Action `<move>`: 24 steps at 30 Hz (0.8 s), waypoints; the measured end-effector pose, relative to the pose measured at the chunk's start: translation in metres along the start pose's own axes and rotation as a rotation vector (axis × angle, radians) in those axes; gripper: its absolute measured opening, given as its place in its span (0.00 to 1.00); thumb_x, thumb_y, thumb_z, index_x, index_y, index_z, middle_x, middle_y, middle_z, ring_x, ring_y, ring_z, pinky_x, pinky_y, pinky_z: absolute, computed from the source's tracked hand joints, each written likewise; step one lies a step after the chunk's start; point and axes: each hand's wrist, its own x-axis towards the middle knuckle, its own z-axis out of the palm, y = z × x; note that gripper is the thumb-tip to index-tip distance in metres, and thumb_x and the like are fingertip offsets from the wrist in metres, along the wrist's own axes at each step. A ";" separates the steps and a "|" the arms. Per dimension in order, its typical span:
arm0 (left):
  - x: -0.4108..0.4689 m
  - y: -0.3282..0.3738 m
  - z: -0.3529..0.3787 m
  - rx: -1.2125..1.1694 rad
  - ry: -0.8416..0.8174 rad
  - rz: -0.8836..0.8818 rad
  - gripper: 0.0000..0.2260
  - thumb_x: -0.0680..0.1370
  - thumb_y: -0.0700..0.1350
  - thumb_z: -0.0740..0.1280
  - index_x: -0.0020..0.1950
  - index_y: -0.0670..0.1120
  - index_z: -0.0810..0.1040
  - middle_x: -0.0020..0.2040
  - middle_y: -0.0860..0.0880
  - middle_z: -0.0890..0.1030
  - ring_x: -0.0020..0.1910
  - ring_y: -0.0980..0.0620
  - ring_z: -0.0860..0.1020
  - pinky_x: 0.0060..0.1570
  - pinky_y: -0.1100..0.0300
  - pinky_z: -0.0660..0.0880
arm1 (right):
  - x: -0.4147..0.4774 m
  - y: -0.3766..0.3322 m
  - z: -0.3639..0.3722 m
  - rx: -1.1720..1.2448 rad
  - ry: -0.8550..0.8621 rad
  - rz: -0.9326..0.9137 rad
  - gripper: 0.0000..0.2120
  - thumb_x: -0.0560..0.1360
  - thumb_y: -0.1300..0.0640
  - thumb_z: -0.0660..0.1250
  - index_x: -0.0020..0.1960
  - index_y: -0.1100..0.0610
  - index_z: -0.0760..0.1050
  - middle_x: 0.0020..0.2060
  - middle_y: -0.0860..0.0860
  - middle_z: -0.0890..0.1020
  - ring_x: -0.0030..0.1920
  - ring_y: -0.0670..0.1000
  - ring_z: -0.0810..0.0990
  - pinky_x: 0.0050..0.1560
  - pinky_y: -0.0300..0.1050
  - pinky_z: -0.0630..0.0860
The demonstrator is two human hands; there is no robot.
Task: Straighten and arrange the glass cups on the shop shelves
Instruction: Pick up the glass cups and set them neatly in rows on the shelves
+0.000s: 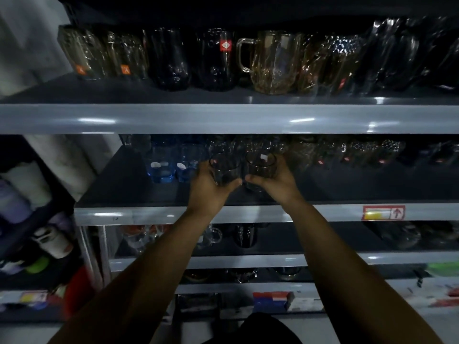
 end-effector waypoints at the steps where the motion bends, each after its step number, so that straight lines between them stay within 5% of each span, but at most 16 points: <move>1: -0.001 0.001 -0.003 0.042 -0.017 -0.004 0.32 0.66 0.58 0.81 0.64 0.50 0.74 0.59 0.54 0.81 0.58 0.54 0.80 0.57 0.66 0.75 | -0.001 0.002 -0.002 -0.022 -0.024 -0.002 0.37 0.65 0.57 0.83 0.69 0.53 0.68 0.59 0.45 0.80 0.61 0.47 0.80 0.67 0.50 0.76; 3: -0.003 -0.002 -0.012 0.094 -0.029 -0.078 0.27 0.66 0.63 0.79 0.58 0.55 0.75 0.54 0.54 0.82 0.57 0.54 0.80 0.58 0.58 0.77 | -0.004 0.005 -0.010 -0.061 -0.024 0.008 0.39 0.65 0.54 0.83 0.70 0.52 0.67 0.60 0.44 0.79 0.60 0.44 0.78 0.65 0.44 0.75; 6: -0.012 -0.009 -0.024 -0.075 -0.007 -0.228 0.13 0.73 0.42 0.78 0.49 0.50 0.75 0.43 0.56 0.80 0.49 0.53 0.81 0.54 0.61 0.78 | -0.005 0.016 -0.020 -0.088 0.056 0.035 0.30 0.61 0.47 0.83 0.60 0.49 0.79 0.53 0.43 0.85 0.54 0.44 0.83 0.62 0.52 0.79; 8: -0.019 -0.010 -0.025 -0.259 0.003 -0.318 0.10 0.74 0.35 0.76 0.51 0.45 0.79 0.45 0.50 0.84 0.51 0.47 0.83 0.61 0.48 0.79 | -0.007 0.019 -0.019 -0.026 0.088 0.067 0.16 0.64 0.52 0.82 0.49 0.43 0.83 0.44 0.43 0.87 0.50 0.48 0.85 0.57 0.59 0.81; 13: -0.019 -0.009 -0.010 -0.494 0.024 -0.423 0.17 0.74 0.34 0.74 0.61 0.44 0.79 0.50 0.45 0.84 0.57 0.43 0.82 0.65 0.42 0.76 | -0.001 0.011 -0.003 0.009 0.142 0.031 0.18 0.70 0.60 0.79 0.41 0.40 0.74 0.40 0.40 0.82 0.49 0.52 0.84 0.55 0.61 0.81; 17: -0.021 -0.009 -0.002 -0.473 0.044 -0.374 0.27 0.75 0.38 0.75 0.72 0.47 0.74 0.51 0.48 0.85 0.53 0.49 0.82 0.63 0.50 0.78 | 0.002 0.010 0.005 -0.034 0.148 0.010 0.18 0.71 0.60 0.78 0.41 0.40 0.74 0.40 0.38 0.80 0.47 0.47 0.83 0.57 0.56 0.81; 21: -0.022 0.001 0.003 -0.463 0.078 -0.377 0.27 0.75 0.36 0.73 0.72 0.49 0.73 0.51 0.54 0.84 0.52 0.57 0.81 0.60 0.57 0.76 | 0.001 0.007 0.009 -0.043 0.156 -0.010 0.17 0.72 0.61 0.77 0.41 0.42 0.73 0.38 0.38 0.79 0.44 0.42 0.80 0.51 0.42 0.78; 24: -0.020 0.003 0.001 -0.510 0.083 -0.411 0.28 0.75 0.35 0.73 0.73 0.51 0.72 0.50 0.60 0.82 0.51 0.62 0.80 0.58 0.61 0.75 | -0.002 0.004 0.013 -0.076 0.162 0.000 0.13 0.71 0.60 0.77 0.46 0.45 0.77 0.40 0.39 0.81 0.45 0.43 0.82 0.52 0.44 0.79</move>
